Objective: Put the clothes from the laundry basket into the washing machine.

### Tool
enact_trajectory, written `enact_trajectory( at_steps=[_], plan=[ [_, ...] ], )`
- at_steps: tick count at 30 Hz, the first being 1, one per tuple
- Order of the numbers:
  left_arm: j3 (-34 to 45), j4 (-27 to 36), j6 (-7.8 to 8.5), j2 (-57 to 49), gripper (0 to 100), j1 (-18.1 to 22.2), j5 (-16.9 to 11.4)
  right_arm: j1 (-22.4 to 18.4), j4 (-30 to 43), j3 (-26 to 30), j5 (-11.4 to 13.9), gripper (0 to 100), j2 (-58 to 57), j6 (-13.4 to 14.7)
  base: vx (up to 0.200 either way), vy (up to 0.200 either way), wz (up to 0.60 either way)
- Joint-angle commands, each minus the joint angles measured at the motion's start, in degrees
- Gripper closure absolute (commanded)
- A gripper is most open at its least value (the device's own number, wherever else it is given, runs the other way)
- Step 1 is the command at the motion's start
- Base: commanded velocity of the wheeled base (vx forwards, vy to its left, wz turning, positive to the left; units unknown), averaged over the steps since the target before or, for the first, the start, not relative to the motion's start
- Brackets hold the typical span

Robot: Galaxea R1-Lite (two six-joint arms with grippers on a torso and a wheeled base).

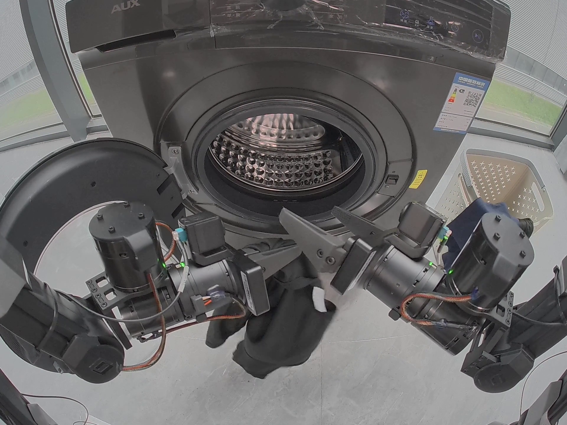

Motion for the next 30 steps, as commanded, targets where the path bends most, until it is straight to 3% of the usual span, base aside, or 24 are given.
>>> enact_trajectory(
  at_steps=[1,3,7,12,21,25,30],
  plan=[
    [-1.25,-0.66,-1.60,-0.29,100,0.63,1.37,-0.60,0.10,2.22,0.20,0,-2.31,-0.18,0.000,0.000,0.00],
    [-1.60,-1.63,-2.74,-0.38,100,0.99,2.60,-1.12,0.36,4.15,0.29,0,-3.80,-0.80,0.000,0.000,0.00],
    [-0.72,-3.74,-2.83,-1.17,100,1.16,4.54,-2.88,0.80,9.16,1.96,0,-6.00,-3.17,0.000,0.000,0.00],
    [1.83,-5.23,-2.57,-4.95,100,0.63,4.89,-5.52,0.01,13.64,4.42,0,-5.82,-5.54,0.000,0.000,0.00],
    [11.76,-5.32,-1.60,-19.89,100,-0.51,1.90,-9.21,-0.16,16.37,5.12,0,0.77,-7.30,0.000,0.000,0.00],
    [14.83,-4.88,-1.69,-22.62,100,-0.60,-0.47,-10.44,-0.25,13.91,5.82,0,5.08,-8.80,0.000,0.000,0.00],
    [14.66,-5.23,-0.54,-21.82,100,-1.21,-0.74,-10.62,-0.69,13.03,7.23,0,9.65,-9.50,0.000,0.000,0.00]
  ],
)
